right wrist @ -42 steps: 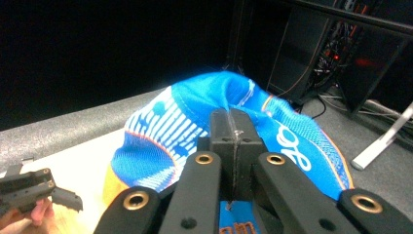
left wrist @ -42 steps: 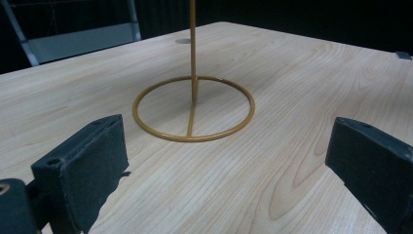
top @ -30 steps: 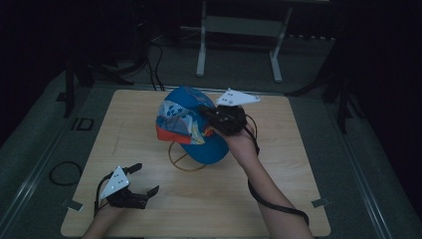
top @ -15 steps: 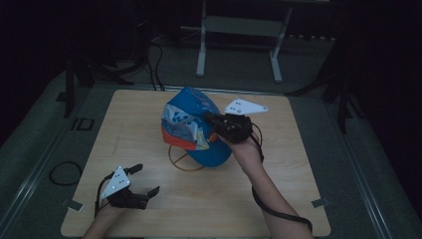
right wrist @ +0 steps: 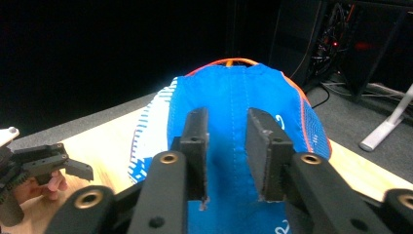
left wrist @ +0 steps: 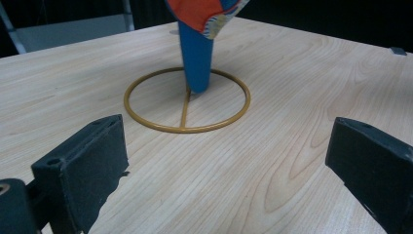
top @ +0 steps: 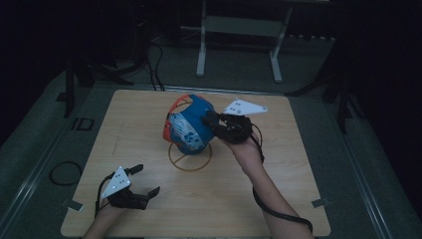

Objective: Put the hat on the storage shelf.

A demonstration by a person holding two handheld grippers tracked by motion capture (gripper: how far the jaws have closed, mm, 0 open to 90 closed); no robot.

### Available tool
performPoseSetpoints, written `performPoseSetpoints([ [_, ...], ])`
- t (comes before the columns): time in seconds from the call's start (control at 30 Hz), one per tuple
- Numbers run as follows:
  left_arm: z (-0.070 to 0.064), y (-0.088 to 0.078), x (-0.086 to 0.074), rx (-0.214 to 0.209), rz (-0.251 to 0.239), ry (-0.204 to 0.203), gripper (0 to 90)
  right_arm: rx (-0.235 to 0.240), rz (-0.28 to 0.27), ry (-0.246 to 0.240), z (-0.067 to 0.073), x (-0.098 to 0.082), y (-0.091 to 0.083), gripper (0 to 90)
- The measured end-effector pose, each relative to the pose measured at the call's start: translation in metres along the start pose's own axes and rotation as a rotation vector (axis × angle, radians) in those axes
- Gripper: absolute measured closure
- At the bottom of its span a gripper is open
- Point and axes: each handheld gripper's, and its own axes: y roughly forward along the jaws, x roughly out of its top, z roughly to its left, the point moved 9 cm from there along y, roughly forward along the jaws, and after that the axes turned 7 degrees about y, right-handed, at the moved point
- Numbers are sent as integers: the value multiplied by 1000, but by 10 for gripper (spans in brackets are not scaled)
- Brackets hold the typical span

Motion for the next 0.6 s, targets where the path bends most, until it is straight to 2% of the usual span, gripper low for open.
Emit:
performPoseSetpoints([
  [0.2, 0, -1, 0, -2, -1, -2, 21, 15, -6, -14, 5, -1, -3, 473],
  [0.37, 0, -1, 0, -1, -3, -1, 21, 41, 1, -15, 8, -6, -7, 369],
  [0.47, 0, -1, 0, -2, -6, -4, 21, 55, 8, -25, 11, -11, -10, 275],
  [0.5, 0, -1, 0, -2, -6, -2, 21, 63, 10, -26, 12, -13, -10, 259],
  [0.57, 0, 0, 0, -3, -5, -3, 21, 96, 19, -30, 15, -18, -12, 170],
  [0.6, 0, 0, 0, -3, -7, -4, 21, 100, 25, -30, 16, -20, -12, 170],
])
